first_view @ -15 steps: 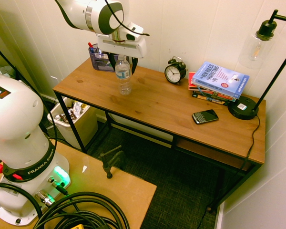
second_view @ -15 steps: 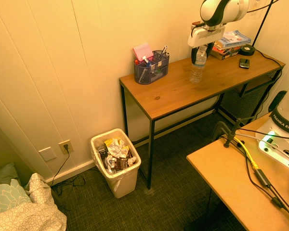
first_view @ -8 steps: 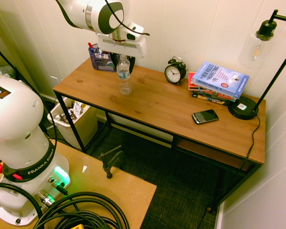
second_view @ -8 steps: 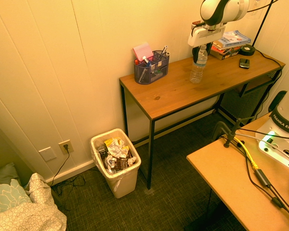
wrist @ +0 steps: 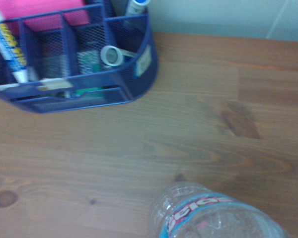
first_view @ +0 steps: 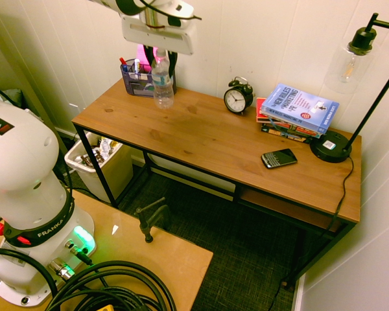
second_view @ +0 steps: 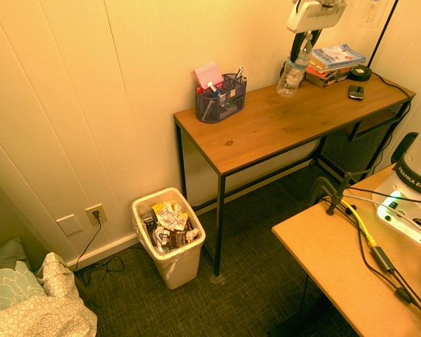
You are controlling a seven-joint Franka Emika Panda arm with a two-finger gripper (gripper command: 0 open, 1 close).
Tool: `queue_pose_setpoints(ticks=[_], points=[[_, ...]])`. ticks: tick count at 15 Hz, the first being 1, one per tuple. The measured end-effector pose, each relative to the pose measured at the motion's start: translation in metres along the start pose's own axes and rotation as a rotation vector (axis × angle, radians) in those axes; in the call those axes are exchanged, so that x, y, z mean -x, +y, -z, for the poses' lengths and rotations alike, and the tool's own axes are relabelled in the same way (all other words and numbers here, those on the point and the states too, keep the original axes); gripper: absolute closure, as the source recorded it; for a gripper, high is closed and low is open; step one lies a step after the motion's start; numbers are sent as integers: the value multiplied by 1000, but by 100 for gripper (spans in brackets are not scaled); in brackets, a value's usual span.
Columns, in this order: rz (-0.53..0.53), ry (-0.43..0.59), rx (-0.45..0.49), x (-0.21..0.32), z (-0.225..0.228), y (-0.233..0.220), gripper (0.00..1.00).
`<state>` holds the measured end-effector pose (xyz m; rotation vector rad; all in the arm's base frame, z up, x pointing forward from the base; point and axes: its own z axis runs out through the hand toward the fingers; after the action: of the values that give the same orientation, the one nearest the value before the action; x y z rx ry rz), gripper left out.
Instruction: Throw the bottle in the trash bin
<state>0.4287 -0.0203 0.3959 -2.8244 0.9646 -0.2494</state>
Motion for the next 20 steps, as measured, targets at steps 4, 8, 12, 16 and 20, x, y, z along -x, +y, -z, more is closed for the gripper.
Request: queue_pose_setpoints(ticks=[4,8,12,16,20], points=[[134,13,-8,89,36,-67,100],[232,-5,6,171,27,-122,100],[306,-48,-1,246,15,-167,100],[338,-76,-13,267,-20,-208,100],[356,-121,49,291,-84,-244,100]])
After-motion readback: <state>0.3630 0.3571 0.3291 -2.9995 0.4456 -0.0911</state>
